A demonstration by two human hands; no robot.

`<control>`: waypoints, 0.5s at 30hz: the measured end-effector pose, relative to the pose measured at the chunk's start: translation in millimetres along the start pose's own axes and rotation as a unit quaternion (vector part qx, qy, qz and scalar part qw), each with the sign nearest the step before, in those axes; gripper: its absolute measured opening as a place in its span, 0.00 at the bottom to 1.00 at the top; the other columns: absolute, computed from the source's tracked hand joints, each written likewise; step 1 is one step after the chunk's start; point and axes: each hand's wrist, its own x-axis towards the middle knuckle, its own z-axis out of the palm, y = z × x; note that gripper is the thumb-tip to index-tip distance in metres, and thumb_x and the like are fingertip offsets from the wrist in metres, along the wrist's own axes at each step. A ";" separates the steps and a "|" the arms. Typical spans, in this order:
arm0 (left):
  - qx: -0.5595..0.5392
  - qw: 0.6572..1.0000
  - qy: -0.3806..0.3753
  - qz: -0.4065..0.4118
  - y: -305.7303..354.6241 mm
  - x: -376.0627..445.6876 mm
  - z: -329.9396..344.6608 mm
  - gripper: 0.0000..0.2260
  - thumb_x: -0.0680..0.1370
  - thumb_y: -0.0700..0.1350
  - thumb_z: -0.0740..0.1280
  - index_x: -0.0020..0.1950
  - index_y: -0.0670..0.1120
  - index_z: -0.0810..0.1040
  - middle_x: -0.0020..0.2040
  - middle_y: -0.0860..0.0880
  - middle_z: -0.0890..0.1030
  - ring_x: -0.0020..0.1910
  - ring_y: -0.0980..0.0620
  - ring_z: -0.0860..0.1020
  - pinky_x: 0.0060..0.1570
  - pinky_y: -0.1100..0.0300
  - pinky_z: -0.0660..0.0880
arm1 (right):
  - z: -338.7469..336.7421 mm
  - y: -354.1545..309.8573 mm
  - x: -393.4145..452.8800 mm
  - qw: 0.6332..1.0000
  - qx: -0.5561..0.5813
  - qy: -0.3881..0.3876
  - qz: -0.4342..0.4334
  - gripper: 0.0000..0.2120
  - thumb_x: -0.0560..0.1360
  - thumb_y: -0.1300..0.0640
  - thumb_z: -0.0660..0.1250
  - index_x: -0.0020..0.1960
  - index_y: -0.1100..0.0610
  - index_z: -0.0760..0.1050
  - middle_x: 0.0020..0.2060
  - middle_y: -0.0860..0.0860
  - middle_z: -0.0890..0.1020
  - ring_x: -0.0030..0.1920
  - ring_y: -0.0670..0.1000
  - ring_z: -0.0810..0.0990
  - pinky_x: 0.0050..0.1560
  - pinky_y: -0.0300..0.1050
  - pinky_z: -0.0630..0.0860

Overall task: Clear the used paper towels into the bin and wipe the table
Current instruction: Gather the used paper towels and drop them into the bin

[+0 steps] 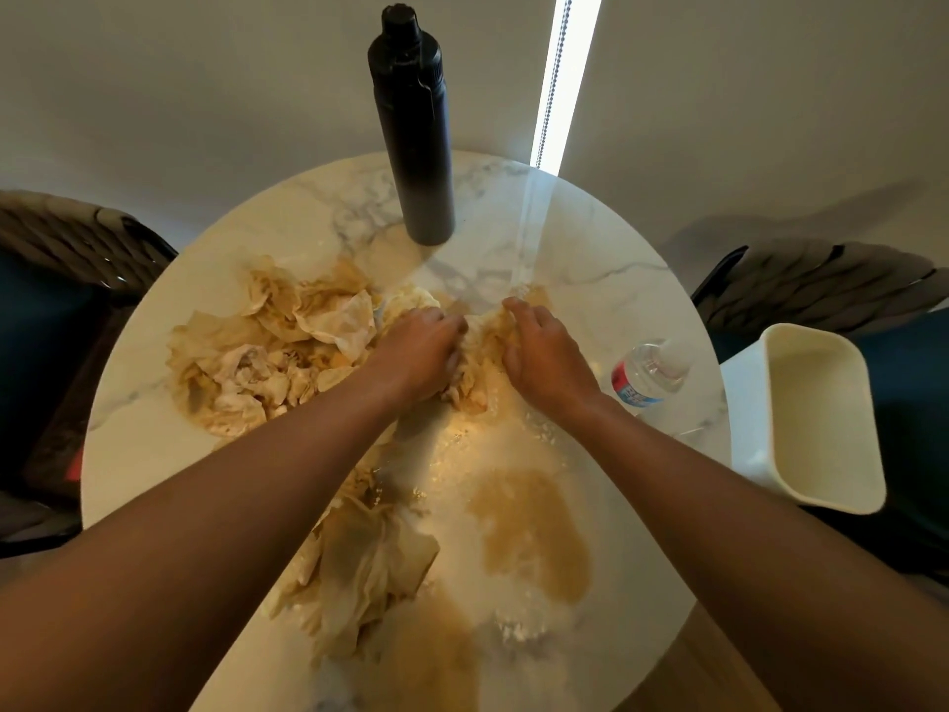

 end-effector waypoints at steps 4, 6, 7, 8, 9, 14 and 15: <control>-0.017 1.000 0.012 0.016 0.3 -3.9 -5.5 0.11 0.79 0.46 0.66 0.61 0.47 0.77 0.54 0.46 0.78 0.55 0.45 0.75 0.51 0.52 0.74 | -8.3 -1.7 -7.3 1.000 0.020 0.022 -0.001 0.24 0.81 0.60 0.61 0.76 0.55 0.63 0.62 0.59 0.77 0.59 0.59 0.77 0.57 0.57 0.78; -0.019 0.999 0.016 0.025 0.6 -6.0 -10.5 0.11 0.79 0.45 0.66 0.61 0.47 0.78 0.53 0.46 0.79 0.54 0.45 0.76 0.51 0.52 0.74 | -13.1 -2.4 -11.5 0.999 0.026 0.031 -0.003 0.25 0.80 0.60 0.61 0.76 0.54 0.63 0.61 0.59 0.77 0.58 0.60 0.78 0.56 0.59 0.79; -0.019 0.999 0.020 0.028 1.7 -7.5 -14.6 0.11 0.79 0.45 0.66 0.60 0.47 0.79 0.53 0.46 0.79 0.54 0.45 0.76 0.51 0.53 0.74 | -15.6 -2.9 -14.1 0.999 0.026 0.034 -0.004 0.25 0.80 0.60 0.61 0.76 0.54 0.63 0.60 0.59 0.78 0.57 0.60 0.78 0.55 0.59 0.79; -0.017 0.999 0.027 0.033 3.2 -9.1 -18.9 0.11 0.79 0.45 0.66 0.60 0.47 0.79 0.53 0.47 0.80 0.53 0.46 0.76 0.51 0.53 0.74 | -18.0 -3.5 -16.6 0.999 0.025 0.037 -0.004 0.24 0.80 0.59 0.61 0.76 0.54 0.63 0.59 0.59 0.78 0.57 0.60 0.78 0.55 0.59 0.79; -0.013 0.999 0.037 0.038 4.8 -10.9 -23.8 0.10 0.79 0.46 0.66 0.60 0.47 0.80 0.53 0.47 0.80 0.53 0.46 0.76 0.50 0.53 0.75 | -20.5 -4.7 -19.7 0.999 0.023 0.040 -0.004 0.24 0.81 0.59 0.61 0.76 0.54 0.63 0.59 0.59 0.78 0.57 0.59 0.78 0.55 0.59 0.79; -0.017 0.996 0.063 0.053 16.0 -22.2 -47.7 0.10 0.78 0.45 0.66 0.59 0.47 0.80 0.53 0.48 0.80 0.51 0.47 0.76 0.49 0.50 0.77 | -32.2 -13.7 -42.6 0.999 0.025 0.048 0.002 0.22 0.82 0.57 0.60 0.75 0.53 0.64 0.56 0.57 0.79 0.55 0.58 0.78 0.53 0.58 0.80; -0.028 0.996 0.061 0.052 17.4 -22.7 -50.9 0.10 0.78 0.45 0.66 0.59 0.47 0.79 0.53 0.48 0.79 0.51 0.47 0.77 0.49 0.50 0.77 | -33.0 -15.1 -46.6 0.998 0.030 0.048 0.005 0.21 0.82 0.57 0.60 0.75 0.54 0.65 0.56 0.57 0.79 0.55 0.58 0.78 0.53 0.58 0.79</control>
